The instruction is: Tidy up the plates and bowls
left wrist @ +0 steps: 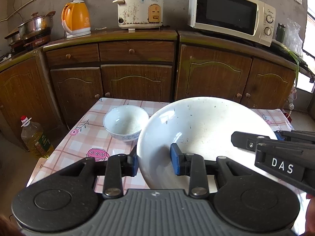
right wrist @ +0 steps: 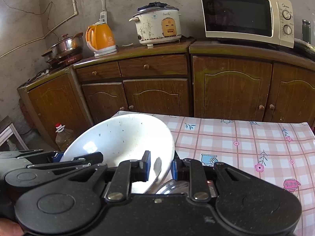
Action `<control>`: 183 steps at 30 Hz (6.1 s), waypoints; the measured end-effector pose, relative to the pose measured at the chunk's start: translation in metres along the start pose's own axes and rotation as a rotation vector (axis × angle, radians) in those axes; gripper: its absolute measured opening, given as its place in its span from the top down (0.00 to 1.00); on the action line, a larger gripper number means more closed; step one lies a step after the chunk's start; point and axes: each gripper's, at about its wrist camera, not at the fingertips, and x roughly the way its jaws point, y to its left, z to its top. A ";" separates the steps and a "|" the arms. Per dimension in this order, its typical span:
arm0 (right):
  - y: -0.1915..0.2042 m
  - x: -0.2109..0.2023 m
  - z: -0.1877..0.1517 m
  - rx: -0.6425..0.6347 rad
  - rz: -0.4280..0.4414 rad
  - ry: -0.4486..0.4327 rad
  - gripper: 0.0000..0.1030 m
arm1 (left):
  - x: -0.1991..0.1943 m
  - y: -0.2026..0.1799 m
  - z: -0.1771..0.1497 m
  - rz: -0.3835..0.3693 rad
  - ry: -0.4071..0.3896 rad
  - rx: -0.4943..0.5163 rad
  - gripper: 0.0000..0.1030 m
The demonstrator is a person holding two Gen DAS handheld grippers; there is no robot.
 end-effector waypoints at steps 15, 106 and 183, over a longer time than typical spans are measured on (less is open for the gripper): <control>0.015 -0.020 -0.017 -0.002 0.035 -0.001 0.73 | -0.023 0.009 -0.023 0.025 -0.020 -0.008 0.68; 0.025 -0.072 -0.103 0.005 0.130 0.059 0.73 | -0.069 0.012 -0.111 0.022 0.038 -0.048 0.66; -0.004 -0.104 -0.132 0.006 0.136 0.096 0.73 | -0.099 -0.019 -0.142 -0.040 0.059 0.008 0.67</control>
